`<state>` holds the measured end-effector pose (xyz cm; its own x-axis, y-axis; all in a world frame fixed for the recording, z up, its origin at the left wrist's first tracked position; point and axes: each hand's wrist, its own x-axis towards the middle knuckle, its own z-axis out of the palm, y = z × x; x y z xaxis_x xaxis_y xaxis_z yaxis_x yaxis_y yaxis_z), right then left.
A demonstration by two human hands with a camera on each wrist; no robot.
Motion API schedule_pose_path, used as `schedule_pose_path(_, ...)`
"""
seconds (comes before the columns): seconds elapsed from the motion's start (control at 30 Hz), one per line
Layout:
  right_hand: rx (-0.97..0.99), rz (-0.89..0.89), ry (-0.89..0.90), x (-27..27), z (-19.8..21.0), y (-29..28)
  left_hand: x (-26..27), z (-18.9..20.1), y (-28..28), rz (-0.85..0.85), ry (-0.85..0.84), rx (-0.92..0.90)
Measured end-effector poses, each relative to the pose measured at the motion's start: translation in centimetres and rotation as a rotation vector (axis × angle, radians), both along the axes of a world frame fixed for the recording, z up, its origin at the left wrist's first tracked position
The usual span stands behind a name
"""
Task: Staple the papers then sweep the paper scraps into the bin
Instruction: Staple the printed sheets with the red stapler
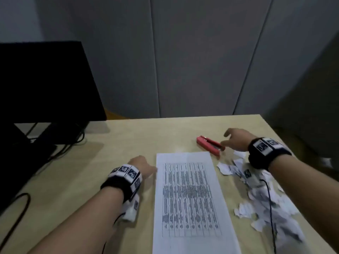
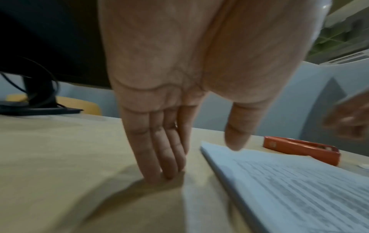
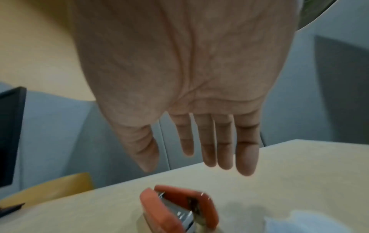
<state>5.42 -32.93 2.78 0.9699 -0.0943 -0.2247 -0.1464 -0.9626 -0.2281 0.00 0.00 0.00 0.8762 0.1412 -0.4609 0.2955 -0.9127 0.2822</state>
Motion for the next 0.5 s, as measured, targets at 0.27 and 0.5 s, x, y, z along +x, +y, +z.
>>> schedule_pose_path(0.27,-0.067,0.015,0.082,2.2,-5.1,4.6,0.0,-1.5,-5.0,-0.095,-0.071,0.114)
schedule_pose_path(0.5,-0.16,-0.017,0.066,3.4,-6.4,5.3,0.4,-1.0,-5.7,-0.145,-0.038,0.109)
